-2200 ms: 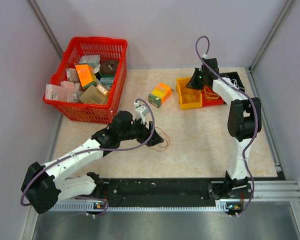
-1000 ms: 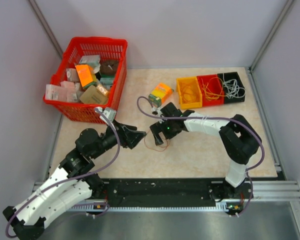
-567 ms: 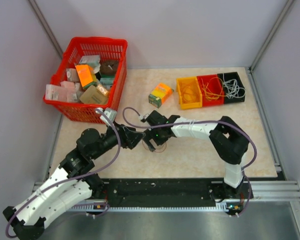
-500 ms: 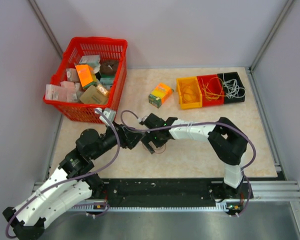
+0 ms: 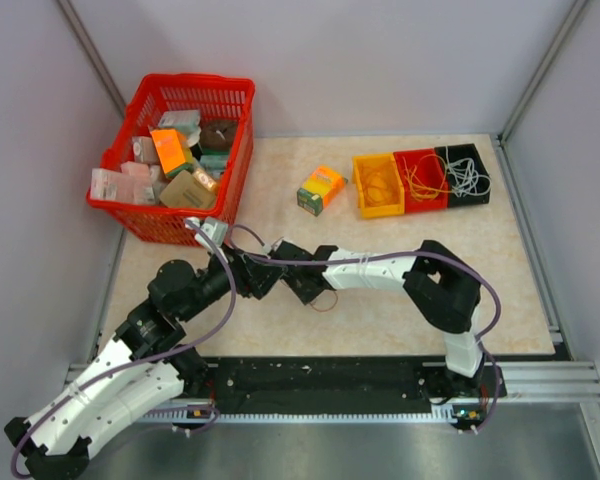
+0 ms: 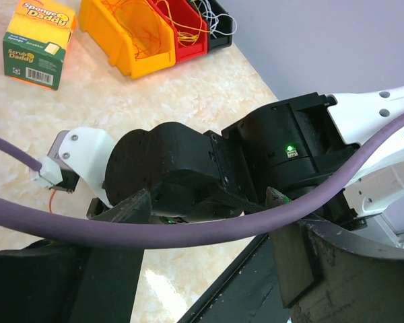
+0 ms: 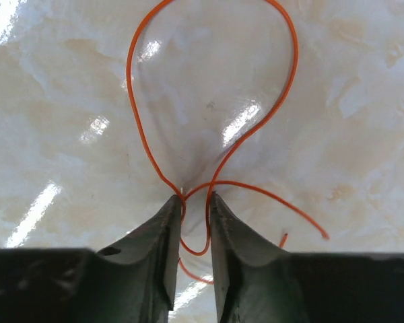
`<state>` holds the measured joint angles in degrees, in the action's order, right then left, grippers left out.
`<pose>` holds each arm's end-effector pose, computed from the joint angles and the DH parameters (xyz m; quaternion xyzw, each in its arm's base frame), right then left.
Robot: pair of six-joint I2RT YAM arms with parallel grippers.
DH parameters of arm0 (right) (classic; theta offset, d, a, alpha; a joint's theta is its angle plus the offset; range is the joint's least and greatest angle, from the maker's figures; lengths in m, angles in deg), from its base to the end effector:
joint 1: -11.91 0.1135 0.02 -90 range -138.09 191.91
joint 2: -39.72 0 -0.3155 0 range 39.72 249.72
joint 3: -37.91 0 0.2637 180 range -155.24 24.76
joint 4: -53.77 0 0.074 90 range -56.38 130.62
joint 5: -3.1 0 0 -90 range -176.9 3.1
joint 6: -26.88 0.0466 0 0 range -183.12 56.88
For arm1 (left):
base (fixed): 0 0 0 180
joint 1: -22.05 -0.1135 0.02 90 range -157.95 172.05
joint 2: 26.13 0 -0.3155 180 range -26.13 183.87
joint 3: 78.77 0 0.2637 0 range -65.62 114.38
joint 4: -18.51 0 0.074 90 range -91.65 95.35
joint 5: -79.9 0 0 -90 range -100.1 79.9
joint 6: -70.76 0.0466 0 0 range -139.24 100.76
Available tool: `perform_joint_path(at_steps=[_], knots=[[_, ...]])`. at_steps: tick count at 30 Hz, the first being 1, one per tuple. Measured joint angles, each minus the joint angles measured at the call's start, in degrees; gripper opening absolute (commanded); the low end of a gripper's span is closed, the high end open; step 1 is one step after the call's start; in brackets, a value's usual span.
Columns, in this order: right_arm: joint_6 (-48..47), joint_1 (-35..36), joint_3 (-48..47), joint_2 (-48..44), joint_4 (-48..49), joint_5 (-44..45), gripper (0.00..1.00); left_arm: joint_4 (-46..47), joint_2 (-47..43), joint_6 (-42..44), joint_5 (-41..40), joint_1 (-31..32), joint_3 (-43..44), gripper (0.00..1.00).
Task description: Untangle the cables
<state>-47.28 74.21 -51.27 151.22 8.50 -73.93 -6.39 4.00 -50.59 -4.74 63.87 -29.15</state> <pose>0.2069 0.3715 0.1965 -0.3643 0.9043 0.0357 0.2197 0.0832 -0.0803 0.3485 0.0988 0.7329 -0.4284 0.5192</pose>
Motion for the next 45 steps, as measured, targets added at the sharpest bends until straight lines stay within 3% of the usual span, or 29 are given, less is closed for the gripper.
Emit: perform_joint_path(at_steps=[3, 9, 13, 18, 22, 26, 30, 37, 42, 43, 45], knots=[[0.5, -0.57, 1.09, -0.46, 1.99, 0.24, 0.0, -0.02, 0.0, 0.04, -0.13, 0.0, 0.0, 0.73], [0.87, -2.78, 6.56, -4.7, 4.98, 0.35, 0.0, 0.09, 0.48, 0.2, -0.31, 0.07, 0.0, 0.73], [1.31, -5.9, 10.25, -12.17, 4.87, 0.44, 0.0, 0.22, 2.05, 0.22, -0.31, 0.07, 0.0, 0.73], [2.32, -14.62, 10.6, -23.58, 6.36, -1.29, 0.0, 1.29, 4.33, 0.24, -0.28, 0.07, 0.0, 0.73], [2.32, -24.2, 7.69, -26.38, 6.71, -2.05, 0.0, 1.9, 5.79, 0.24, -0.07, 0.07, 0.0, 0.73], [1.75, -32.44, 3.08, -24.81, 6.88, -2.47, 0.0, 2.29, 6.12, 0.26, 0.15, 0.07, -0.22, 0.73], [0.0, -38.1, -5.01, -17.33, 8.11, -2.34, 0.0, 3.02, 6.27, 0.68, 0.2, 0.09, -0.42, 0.73], [-3.61, -41.33, -19.82, -0.07, 8.87, 0.68, 0.0, 4.72, 9.31, 1.14, 1.64, 0.09, -0.44, 0.73], [-4.28, -41.44, -21.66, 4.37, 6.75, 2.16, 0.0, 4.87, 10.82, 1.14, 2.84, 0.07, -0.44, 0.73], [-4.28, -41.44, -21.84, 4.48, 6.08, 2.4, 0.02, 4.9, 10.95, 1.14, 2.99, 0.09, -0.44, 0.73], [-4.5, -41.44, -22.75, 4.76, 4.83, 2.73, 0.21, 4.9, 11.3, 1.14, 3.56, 0.11, -0.42, 0.73]])
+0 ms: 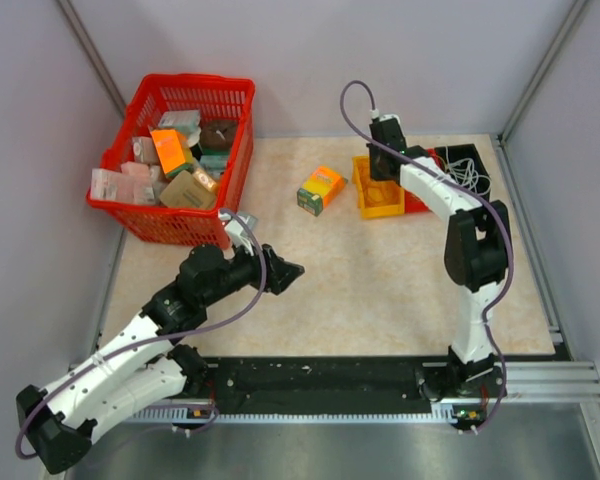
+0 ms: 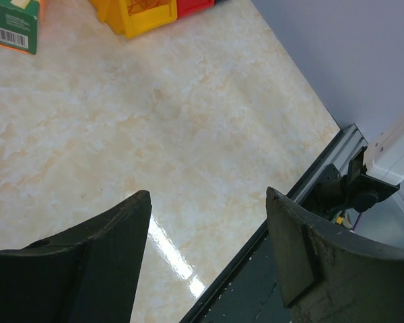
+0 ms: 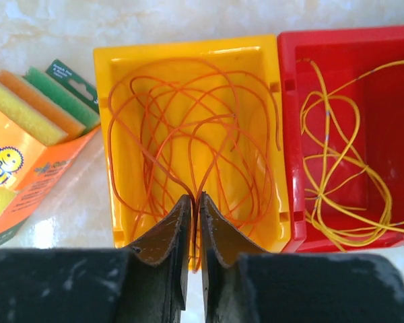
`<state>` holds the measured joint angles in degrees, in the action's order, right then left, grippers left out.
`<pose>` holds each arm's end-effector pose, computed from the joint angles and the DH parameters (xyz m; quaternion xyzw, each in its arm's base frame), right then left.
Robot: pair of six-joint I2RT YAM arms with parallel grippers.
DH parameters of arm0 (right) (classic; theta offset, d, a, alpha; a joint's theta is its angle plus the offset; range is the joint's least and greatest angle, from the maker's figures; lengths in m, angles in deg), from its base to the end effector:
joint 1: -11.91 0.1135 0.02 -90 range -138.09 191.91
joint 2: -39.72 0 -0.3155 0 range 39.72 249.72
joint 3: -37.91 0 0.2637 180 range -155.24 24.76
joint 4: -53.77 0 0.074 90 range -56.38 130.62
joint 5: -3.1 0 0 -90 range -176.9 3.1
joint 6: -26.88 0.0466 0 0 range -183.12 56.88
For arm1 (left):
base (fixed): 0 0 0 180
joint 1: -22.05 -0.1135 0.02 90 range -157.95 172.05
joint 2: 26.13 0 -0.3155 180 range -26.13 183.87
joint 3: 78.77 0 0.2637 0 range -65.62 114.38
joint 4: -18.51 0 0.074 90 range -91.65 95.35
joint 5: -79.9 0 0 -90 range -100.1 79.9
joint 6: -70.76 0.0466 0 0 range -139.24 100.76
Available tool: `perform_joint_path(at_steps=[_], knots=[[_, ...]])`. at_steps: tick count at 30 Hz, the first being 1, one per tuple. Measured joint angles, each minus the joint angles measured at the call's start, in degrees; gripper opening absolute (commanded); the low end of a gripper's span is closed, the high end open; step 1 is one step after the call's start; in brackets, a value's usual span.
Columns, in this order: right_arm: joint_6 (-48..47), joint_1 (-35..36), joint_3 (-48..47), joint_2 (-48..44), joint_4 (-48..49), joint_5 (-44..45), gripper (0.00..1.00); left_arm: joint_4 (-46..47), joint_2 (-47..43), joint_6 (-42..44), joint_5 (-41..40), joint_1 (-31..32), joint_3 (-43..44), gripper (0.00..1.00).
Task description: Untangle the cables
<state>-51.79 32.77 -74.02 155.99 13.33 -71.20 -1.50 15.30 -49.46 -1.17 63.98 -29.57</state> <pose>0.4782 0.1687 0.2927 -0.0236 0.9157 -0.0156 0.4009 0.1157 -0.1137 0.3325 0.1278 0.7671 -0.4175 0.4701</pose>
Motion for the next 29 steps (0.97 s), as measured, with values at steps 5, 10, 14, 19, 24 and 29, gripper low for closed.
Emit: perform_joint_path(at_steps=[5, 10, 14, 19, 24, 29], knots=[[-1.75, -0.02, -2.58, -0.02, -1.7, 0.24, 0.61, -0.52, 0.33, -0.04, 0.94, 0.0, 0.26, 0.73], [-2.36, -0.02, -4.04, -2.27, -7.08, -1.05, 0.65, -0.92, -0.46, -0.07, 0.85, 0.0, 0.35, 0.73], [-1.62, 0.0, -2.86, -9.64, -10.4, -4.2, 0.66, -1.33, -0.42, -0.26, 0.85, 0.0, 1.18, 0.74], [0.92, 0.48, 11.69, -31.98, -10.4, -9.03, 0.69, -1.09, -0.44, -1.18, 0.92, 0.0, 2.56, 0.74], [1.95, 0.87, 25.42, -57.57, -11.1, -9.94, 0.96, -1.36, -0.74, -0.72, 0.76, 0.0, 5.9, 0.74], [0.15, 0.9, 29.79, -77.77, -13.46, -11.1, 0.99, -1.27, -3.43, 1.97, -0.48, 0.0, 12.28, 0.77]])
